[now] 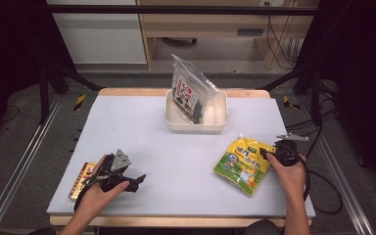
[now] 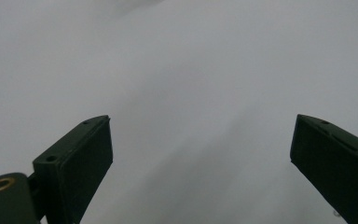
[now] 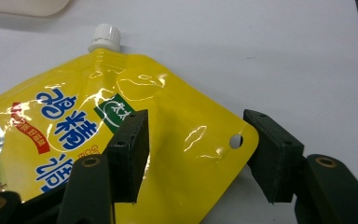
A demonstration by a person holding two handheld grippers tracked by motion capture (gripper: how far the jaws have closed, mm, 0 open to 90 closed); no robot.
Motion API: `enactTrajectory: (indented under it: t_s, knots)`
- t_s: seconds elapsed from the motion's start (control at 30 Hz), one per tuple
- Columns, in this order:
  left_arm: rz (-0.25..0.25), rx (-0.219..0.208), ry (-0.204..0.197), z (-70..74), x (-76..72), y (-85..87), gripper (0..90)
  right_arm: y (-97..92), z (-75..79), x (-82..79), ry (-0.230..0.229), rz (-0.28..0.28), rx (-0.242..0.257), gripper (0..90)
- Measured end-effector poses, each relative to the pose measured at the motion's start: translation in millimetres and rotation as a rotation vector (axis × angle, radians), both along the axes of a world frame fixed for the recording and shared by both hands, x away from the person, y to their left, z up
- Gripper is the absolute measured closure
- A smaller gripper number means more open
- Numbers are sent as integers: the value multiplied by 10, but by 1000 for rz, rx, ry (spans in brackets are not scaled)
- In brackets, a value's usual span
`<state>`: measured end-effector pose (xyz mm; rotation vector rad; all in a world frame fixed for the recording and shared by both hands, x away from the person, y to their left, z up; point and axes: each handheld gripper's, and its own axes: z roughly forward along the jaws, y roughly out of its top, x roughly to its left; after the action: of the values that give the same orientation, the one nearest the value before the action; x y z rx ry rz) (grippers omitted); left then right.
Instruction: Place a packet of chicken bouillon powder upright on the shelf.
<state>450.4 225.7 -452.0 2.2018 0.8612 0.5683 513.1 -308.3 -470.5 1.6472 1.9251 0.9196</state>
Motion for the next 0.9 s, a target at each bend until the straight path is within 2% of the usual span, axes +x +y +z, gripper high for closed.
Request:
enactTrajectory:
  t_s: [0.1, 0.43, 0.63, 0.8, 0.9]
  knots:
    - [1, 0, -1, 3, -1, 3, 55, 15, 23, -14, -4, 0, -5, 467]
    - [-1, 6, 3, 5, 3, 11, 55, 68, 152, -74, -51, 18, 30, 604]
    - [-2, 7, 2, 6, 2, 11, 56, 121, 183, -86, -63, 42, 16, 648]
    - [-3, 13, 3, -2, 5, 5, 56, 142, 154, -74, -38, 34, -4, 659]
    - [-4, 13, 3, -3, 5, 2, 56, 146, 121, -55, -15, 21, -23, 722]
